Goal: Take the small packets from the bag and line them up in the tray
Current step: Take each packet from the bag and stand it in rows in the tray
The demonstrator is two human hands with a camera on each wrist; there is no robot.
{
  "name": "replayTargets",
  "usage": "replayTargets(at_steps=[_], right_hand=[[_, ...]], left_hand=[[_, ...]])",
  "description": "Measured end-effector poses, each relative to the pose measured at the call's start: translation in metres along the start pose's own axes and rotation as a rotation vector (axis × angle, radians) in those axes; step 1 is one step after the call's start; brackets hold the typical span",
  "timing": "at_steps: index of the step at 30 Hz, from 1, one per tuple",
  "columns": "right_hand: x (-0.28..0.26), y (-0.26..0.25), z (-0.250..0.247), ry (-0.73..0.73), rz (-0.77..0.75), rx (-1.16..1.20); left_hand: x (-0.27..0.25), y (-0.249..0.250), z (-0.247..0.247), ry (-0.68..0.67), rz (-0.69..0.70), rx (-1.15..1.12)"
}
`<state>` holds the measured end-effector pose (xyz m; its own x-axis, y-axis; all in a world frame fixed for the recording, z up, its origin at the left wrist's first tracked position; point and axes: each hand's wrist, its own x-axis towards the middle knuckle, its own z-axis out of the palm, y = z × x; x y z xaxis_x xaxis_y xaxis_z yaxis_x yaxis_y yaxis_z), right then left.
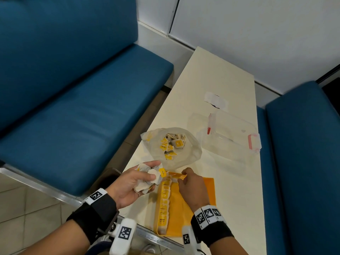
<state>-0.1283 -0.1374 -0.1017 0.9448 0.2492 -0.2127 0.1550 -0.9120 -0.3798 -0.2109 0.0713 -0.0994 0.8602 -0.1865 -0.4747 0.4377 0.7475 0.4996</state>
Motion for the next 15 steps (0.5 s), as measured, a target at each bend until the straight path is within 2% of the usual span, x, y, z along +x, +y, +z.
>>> replayTargets(at_steps=[3,6,8,13,15], right_hand=[[-0.009,0.002,-0.008,0.084,-0.026,0.107],[-0.02,-0.007,-0.021,0.119,-0.166,0.271],[-0.024,-0.015,-0.029,0.064,-0.218,0.406],[-0.023,-0.023,-0.036,-0.146,-0.105,0.61],[-0.022,-0.023,-0.033,-0.165,-0.09,0.629]], left_hand=[[0.0,0.0,0.002,-0.006,0.002,-0.006],[0.0,-0.001,0.004,-0.013,-0.004,0.001],[0.0,-0.001,0.006,-0.021,-0.006,0.009],[0.002,-0.004,0.011,-0.06,-0.009,-0.001],[0.003,-0.005,0.011,-0.061,-0.007,0.002]])
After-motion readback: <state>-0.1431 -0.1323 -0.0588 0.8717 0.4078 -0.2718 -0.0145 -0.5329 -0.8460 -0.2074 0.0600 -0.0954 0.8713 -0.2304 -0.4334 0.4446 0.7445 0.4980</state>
